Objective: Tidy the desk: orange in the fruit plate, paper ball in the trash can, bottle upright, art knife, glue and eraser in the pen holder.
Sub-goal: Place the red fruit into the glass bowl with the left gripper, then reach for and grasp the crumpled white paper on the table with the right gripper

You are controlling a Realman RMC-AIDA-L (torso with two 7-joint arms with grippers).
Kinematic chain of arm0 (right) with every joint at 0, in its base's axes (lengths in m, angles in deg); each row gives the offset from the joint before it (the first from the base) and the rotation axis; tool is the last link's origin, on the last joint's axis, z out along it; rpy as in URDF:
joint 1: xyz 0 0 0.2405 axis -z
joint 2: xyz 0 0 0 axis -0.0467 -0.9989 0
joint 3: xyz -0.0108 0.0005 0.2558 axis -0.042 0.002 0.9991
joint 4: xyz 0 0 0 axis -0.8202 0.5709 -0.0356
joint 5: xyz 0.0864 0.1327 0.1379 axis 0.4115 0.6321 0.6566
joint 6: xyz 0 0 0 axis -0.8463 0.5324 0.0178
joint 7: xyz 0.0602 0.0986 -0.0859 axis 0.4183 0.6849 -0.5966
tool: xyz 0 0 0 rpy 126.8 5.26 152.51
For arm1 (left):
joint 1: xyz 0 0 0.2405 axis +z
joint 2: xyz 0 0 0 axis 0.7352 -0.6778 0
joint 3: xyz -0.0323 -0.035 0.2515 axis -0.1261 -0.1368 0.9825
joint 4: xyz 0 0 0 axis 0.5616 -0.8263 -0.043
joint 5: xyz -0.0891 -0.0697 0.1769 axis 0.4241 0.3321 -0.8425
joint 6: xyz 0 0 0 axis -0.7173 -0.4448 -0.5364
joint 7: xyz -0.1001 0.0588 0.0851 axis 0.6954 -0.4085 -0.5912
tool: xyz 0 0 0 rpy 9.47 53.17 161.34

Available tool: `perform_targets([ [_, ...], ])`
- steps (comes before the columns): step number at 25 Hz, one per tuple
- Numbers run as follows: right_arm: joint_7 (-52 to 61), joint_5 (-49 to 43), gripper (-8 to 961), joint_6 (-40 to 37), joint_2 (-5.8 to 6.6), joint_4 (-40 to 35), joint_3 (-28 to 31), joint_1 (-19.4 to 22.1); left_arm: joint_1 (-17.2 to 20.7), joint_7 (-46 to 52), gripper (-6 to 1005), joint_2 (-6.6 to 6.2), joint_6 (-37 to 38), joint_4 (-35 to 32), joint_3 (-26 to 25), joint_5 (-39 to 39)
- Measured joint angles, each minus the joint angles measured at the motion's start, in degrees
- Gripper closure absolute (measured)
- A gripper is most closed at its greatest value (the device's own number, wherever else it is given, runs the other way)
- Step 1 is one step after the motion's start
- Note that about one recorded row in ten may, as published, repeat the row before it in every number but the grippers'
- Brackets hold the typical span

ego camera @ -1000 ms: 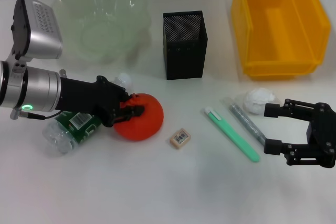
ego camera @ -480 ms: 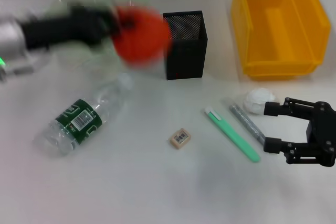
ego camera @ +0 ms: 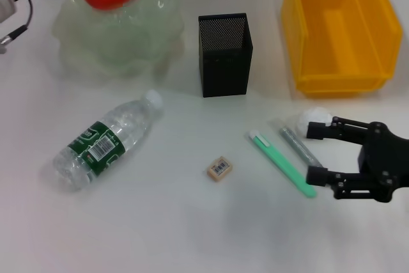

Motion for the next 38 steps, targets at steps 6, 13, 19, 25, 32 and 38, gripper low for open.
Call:
perform_targets([
  [6,-0.3,0.0,119,0.8,0.01,1.4,0.0,-0.7,0.4,-3.7,587,-0.1,3.4,3.0,0.4,6.1],
  [13,7.6,3.1,119,-1.7,1.13,-3.7,1.0,-1.3,5.9,-1.9,326,-3.26,27.9,0.1,3.8,2.7],
  [19,33.3,2.3,120,-4.5,3.26,-26.9,-0.1,-4.2,8.9,-0.9,183,-6.01,45.5,-5.9,9.3,-13.1],
  [25,56.9,-19.6,120,-4.7,3.22,-51.5,-10.3,-9.6,9.8,-0.8,167,-5.39,44.4,-8.1,9.0,-23.4],
  [32,65.7,-38.0,120,4.6,-0.36,-50.7,-25.1,-13.0,9.9,-0.8,168,-5.31,42.4,-8.0,9.1,-24.1],
  [38,69.1,-38.4,121,20.2,-0.32,-35.1,-33.0,-15.7,9.8,-0.8,168,-5.16,39.4,-7.8,9.2,-25.1],
])
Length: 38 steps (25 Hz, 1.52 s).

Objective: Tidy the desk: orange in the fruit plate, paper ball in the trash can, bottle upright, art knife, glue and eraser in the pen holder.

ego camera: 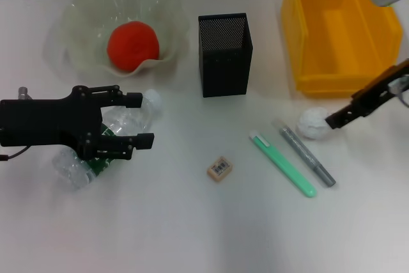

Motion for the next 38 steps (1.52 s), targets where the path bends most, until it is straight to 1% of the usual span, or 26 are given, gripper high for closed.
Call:
perform_targets([
  [1,0.0,0.0,121,0.0,0.0,0.0,0.0,0.0,0.0,0.0,168,0.0,0.0,0.0,0.0,0.0],
  [2,-0.1,0.6,121,3.3,-0.03,4.6,-0.6,-1.5,0.0,0.0,168,0.12,-0.3,0.0,-0.2,-0.5],
  [3,-0.1,0.6,120,3.3,-0.03,4.6,-0.6,-1.5,0.0,0.0,168,0.12,-0.3,0.0,-0.2,-0.5],
  [4,-0.2,1.0,120,5.1,-0.01,6.9,-1.2,-2.2,0.1,0.0,168,0.2,-0.5,0.0,-0.2,-0.5],
  [5,-0.3,1.5,120,8.3,0.09,11.1,-2.2,-3.5,0.2,0.0,168,0.36,-1.1,0.0,-0.2,-0.6],
  [6,-0.3,1.5,120,8.3,0.09,11.1,-2.2,-3.5,0.2,0.0,168,0.36,-1.1,0.0,-0.2,-0.6],
  [7,-0.8,1.6,120,10.4,0.1,14.2,-2.8,-4.7,0.2,0.0,168,0.45,-1.4,0.2,-0.2,-0.6],
  [11,-1.7,1.7,133,11.4,0.1,16.3,-3.2,-5.8,0.2,0.0,168,0.49,-1.4,0.5,-0.2,-0.6],
  [14,-2.0,1.8,143,10.4,0.09,14.8,-3.2,-5.4,0.3,0.0,169,0.5,-1.7,0.5,-0.1,-0.6],
  [20,-3.1,1.9,359,6.5,0.12,11.3,-2.8,-4.2,0.8,0.1,169,0.5,-2.1,0.6,-0.1,-0.6],
  [21,-3.3,2.2,389,5.1,0.11,9.5,-2.7,-3.6,0.8,0.1,169,0.5,-2.1,0.5,-0.1,-0.6],
  [22,-3.4,4.0,420,2.5,0.11,3.3,-1.9,-1.6,0.9,0.5,169,0.39,-2.1,0.5,-0.1,-0.6],
  [23,-3.4,4.0,451,2.5,0.11,3.3,-1.9,-1.6,0.9,0.5,169,0.39,-2.1,0.5,-0.1,-0.6],
  [25,-3.5,8.1,512,1.2,0.14,-5.0,0.7,1.4,0.9,1.9,169,0.23,-2.2,0.3,-0.2,-0.4],
  [27,-3.5,12.9,533,1.3,0.17,-12.5,5.1,4.5,0.6,4.1,169,0.02,-2.2,0.0,-0.6,-0.4],
  [29,-3.3,14.6,535,2.5,0.19,-16.0,8.8,6.0,0.4,4.8,169,-0.03,-2.2,-0.1,-1.0,-0.4],
  [31,-3.2,15.2,538,4.8,0.12,-17.4,11.2,7.3,0.2,5.7,169,-0.02,-2.1,-0.4,-1.5,-0.5],
  [32,-3.7,16.3,539,8.4,0.07,-16.8,11.8,8.6,0.2,7.0,169,0.05,-2.1,-1.0,-1.7,-0.4],
  [33,-3.7,16.3,520,8.4,0.07,-16.8,11.8,8.6,0.2,7.0,170,0.05,-2.1,-1.0,-1.7,-0.4],
  [34,-4.7,17.8,501,12.0,0.13,-14.8,11.7,9.6,0.2,7.8,170,0.06,-2.1,-1.4,-1.7,-0.4],
  [35,-4.7,17.8,481,12.0,0.13,-14.8,11.7,9.6,0.2,9.1,170,0.13,-2.0,-2.2,-1.7,-0.4],
  [36,-6.1,18.9,462,13.6,0.16,-13.3,11.7,9.9,0.1,10.4,170,0.23,-2.0,-3.0,-1.7,-0.4],
  [37,-7.8,20.2,443,14.9,0.17,-11.7,11.9,10.0,-0.2,14.2,170,0.63,-2.1,-5.9,-1.6,-0.6],
  [38,-10.3,22.2,424,16.3,0.17,-9.7,12.5,10.1,-0.2,14.2,170,0.63,-2.1,-5.9,-1.6,-0.6],
])
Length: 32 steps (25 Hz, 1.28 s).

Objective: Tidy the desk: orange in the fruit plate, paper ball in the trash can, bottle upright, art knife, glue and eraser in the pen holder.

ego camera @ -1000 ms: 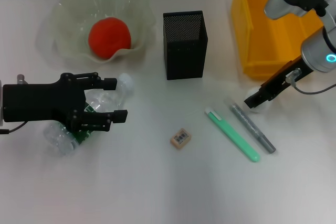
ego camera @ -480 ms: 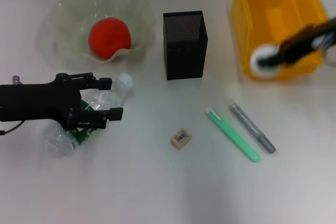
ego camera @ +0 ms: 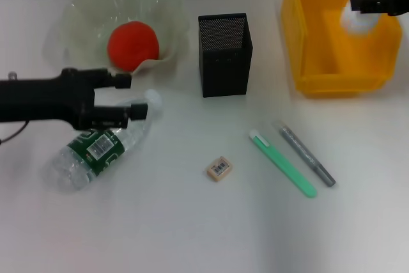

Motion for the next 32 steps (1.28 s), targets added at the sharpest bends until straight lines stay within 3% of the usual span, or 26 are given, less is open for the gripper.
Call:
perform_targets([
  [4,-9.1,9.7,347,0.6,0.21,7.3,4.9,0.0,-1.4,12.2,170,0.98,-0.2,-8.6,1.0,-3.7],
  [7,-12.8,14.6,256,-0.4,0.23,9.1,7.2,1.0,-3.4,24.5,170,2.77,-0.8,-17.2,1.2,-12.0],
  [9,-19.7,22.7,196,-5.5,0.6,12.6,9.1,3.3,-6.6,36.4,170,4.2,-1.1,-23.5,3.8,-22.2],
  [10,-19.7,22.7,165,-5.5,0.6,12.6,9.1,3.3,-6.6,36.4,170,4.2,-1.1,-23.5,3.8,-22.2],
  [13,-27.3,29.9,123,-13.1,1.95,18.5,9.5,5.9,-9.1,45.3,170,4.34,-2.2,-24.9,10.6,-29.0],
  [14,-32.6,32.9,116,-18.0,3.2,25.2,9.5,6.8,-10.2,49.9,171,4.48,-3.9,-24.9,15.2,-32.4],
  [15,-32.6,32.9,110,-18.0,3.2,25.2,9.5,6.8,-10.2,49.9,171,4.48,-3.9,-24.9,15.2,-32.4],
  [17,-41.6,33.8,105,-24.1,4.82,36.6,9.4,6.7,-11.2,53.8,171,4.72,-6.9,-24.4,21.0,-34.9],
  [18,-41.6,33.8,105,-24.1,4.82,36.6,9.4,6.7,-11.2,53.8,171,4.72,-6.9,-24.4,21.0,-34.9],
  [19,-48.2,33.7,106,-26.2,5.55,43.1,8.8,6.5,-11.2,54.7,171,4.76,-8.1,-24.3,22.4,-35.2],
  [20,-50.2,33.6,107,-26.7,5.62,44.8,8.4,6.4,-11.3,56.3,171,4.82,-11.3,-24.0,25.3,-35.3],
  [24,-54.5,31.9,109,-26.4,5.06,48.9,7.3,6.4,-11.5,58.0,171,4.96,-15.5,-22.8,28.4,-35.4],
  [32,-54.7,30.8,114,-26.7,4.62,49.4,7.3,6.6,-11.7,60.3,171,5.05,-23.1,-19.8,34.3,-37.8],
])
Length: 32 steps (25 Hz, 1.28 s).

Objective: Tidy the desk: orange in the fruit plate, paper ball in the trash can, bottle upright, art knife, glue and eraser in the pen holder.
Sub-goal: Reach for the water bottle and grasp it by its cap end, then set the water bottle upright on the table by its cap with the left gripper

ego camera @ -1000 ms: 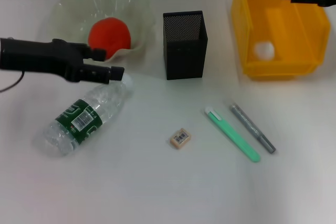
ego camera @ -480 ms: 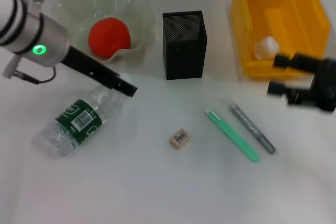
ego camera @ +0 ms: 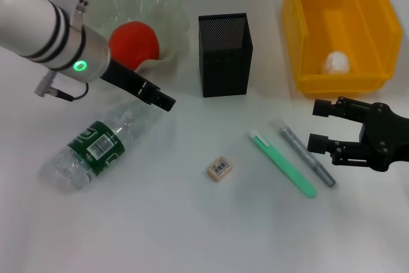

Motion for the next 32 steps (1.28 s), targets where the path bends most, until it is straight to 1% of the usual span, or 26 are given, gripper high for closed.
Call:
perform_targets([
  [2,0.0,0.0,115,-0.2,-0.07,0.1,0.0,0.1,-0.6,0.8,171,0.03,-2.5,2.1,2.0,-1.0],
  [7,0.0,-0.5,119,-1.0,-0.11,0.1,-0.1,0.0,-1.3,1.1,172,0.02,-3.9,4.0,3.0,-1.5],
  [8,0.0,-0.5,119,-1.0,-0.11,0.1,-0.1,0.0,-1.8,1.4,172,0.02,-5.6,6.1,3.9,-2.0],
  [11,0.1,-0.8,121,-1.1,-0.23,0.2,-0.1,0.0,-1.8,1.4,172,0.02,-5.6,6.1,3.9,-2.0],
  [12,0.1,-0.8,122,-1.1,-0.32,0.2,-0.1,0.0,-2.5,1.4,172,0.0,-7.8,8.6,5.3,-2.5],
  [16,0.2,-0.8,124,-1.2,-0.42,0.2,0.1,0.0,-2.6,1.3,216,0.0,-8.0,8.9,5.5,-2.1],
  [24,0.3,-0.8,129,-1.5,-0.14,0.2,0.5,0.5,-2.2,-0.1,450,-0.02,-6.5,7.5,5.6,-2.3],
  [25,0.3,-0.6,130,-1.7,-0.05,0.2,0.5,0.6,-1.5,-0.8,479,-0.07,-5.3,6.0,5.5,-2.0],
  [26,0.3,-0.6,131,-1.7,-0.05,0.2,0.5,0.6,-1.5,-0.8,490,-0.07,-5.3,6.0,5.5,-2.0],
  [29,0.5,-0.5,133,-2.0,-0.03,0.0,0.6,0.6,0.3,-2.9,525,-0.27,-3.0,2.7,4.9,-0.3],
  [31,0.6,-0.5,134,-2.3,-0.02,0.0,0.7,0.6,2.3,-5.8,548,-0.51,-1.1,-0.4,3.0,3.4],
  [32,0.7,-0.5,134,-2.4,-0.01,-0.1,0.7,0.6,3.2,-8.0,559,-0.56,0.1,-1.7,1.3,5.9],
])
